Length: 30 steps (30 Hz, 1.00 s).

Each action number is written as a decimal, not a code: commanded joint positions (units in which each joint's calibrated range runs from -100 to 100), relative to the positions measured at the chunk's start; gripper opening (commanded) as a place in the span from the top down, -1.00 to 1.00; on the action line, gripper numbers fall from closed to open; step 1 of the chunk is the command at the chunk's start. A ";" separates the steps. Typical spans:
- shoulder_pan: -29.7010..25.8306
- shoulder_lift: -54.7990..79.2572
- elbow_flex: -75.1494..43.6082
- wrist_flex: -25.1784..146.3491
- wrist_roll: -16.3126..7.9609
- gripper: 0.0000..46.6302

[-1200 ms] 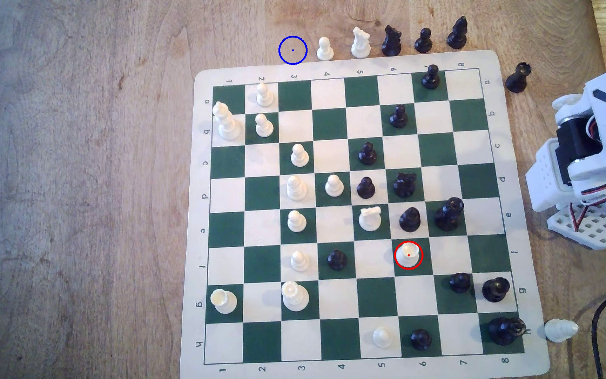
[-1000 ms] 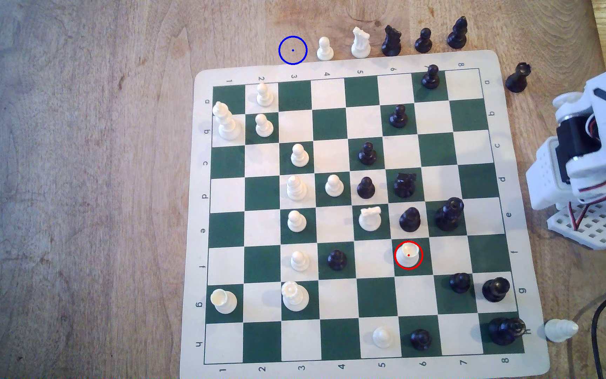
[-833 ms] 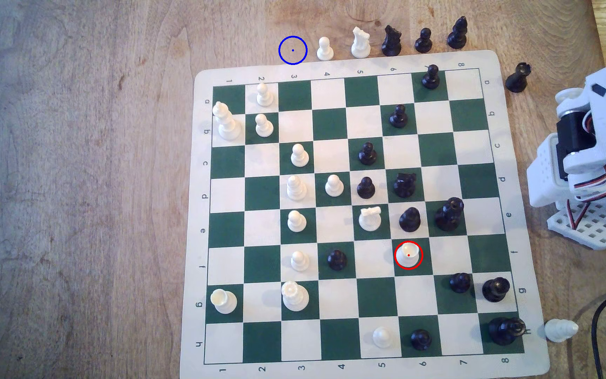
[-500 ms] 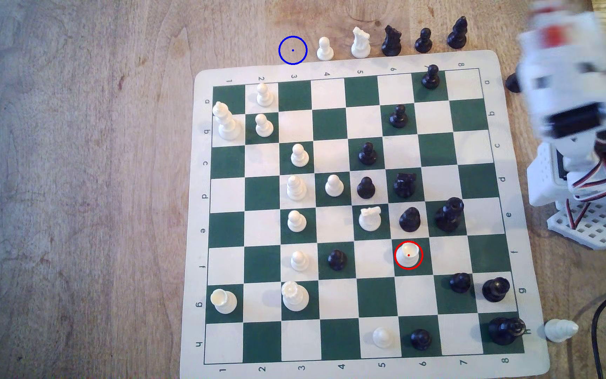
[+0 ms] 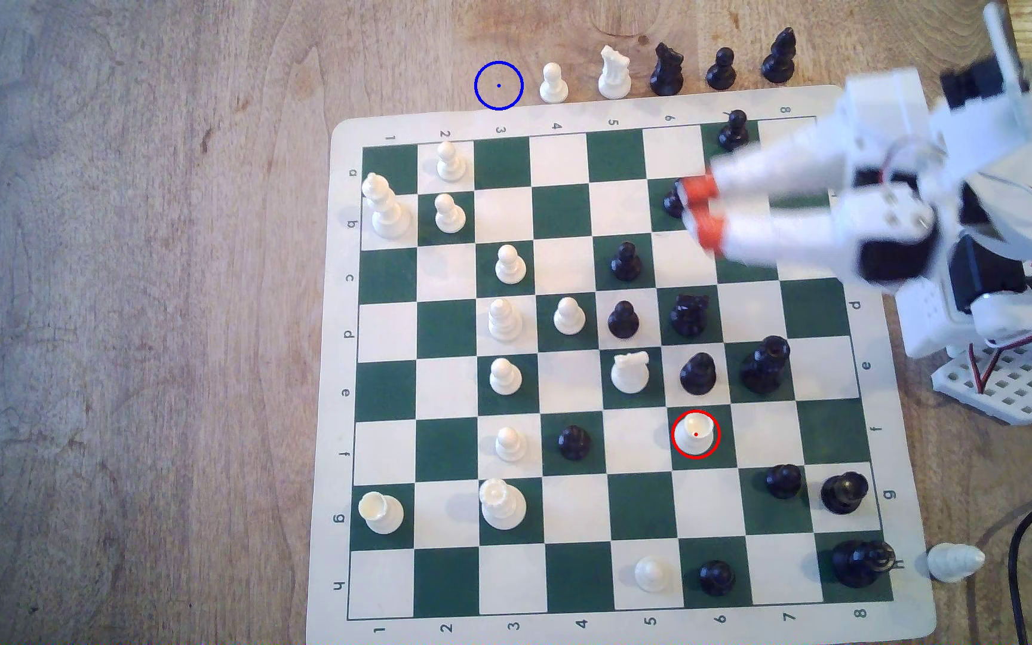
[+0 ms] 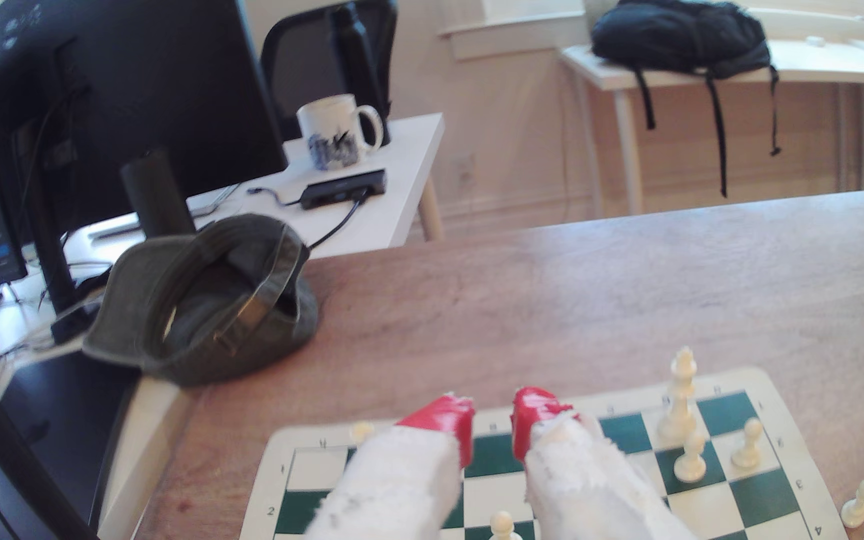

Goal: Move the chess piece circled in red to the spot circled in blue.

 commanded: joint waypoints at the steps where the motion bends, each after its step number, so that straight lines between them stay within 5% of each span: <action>1: -5.83 3.88 -6.72 10.25 0.20 0.99; 10: -16.16 25.52 -9.98 16.07 5.18 0.73; 16: -17.88 35.37 -9.17 16.80 5.32 0.51; 30: -16.39 47.51 -7.81 11.07 5.03 0.49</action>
